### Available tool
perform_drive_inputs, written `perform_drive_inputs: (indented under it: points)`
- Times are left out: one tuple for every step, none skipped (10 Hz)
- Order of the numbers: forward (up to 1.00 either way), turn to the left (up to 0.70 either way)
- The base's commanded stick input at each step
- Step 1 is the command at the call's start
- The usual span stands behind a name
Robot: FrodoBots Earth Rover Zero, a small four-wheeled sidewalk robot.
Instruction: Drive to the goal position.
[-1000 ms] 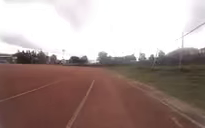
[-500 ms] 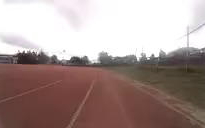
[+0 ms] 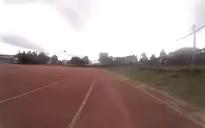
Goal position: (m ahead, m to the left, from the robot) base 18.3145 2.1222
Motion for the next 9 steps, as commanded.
perform_drive_inputs:
  points:
    - [0.70, 0.00]
    - [0.70, 0.00]
    - [0.70, 0.00]
    - [0.70, 0.00]
    - [0.70, 0.00]
    - [0.70, 0.00]
    - [0.70, 0.00]
    - [0.70, 0.00]
    - [0.70, 0.00]
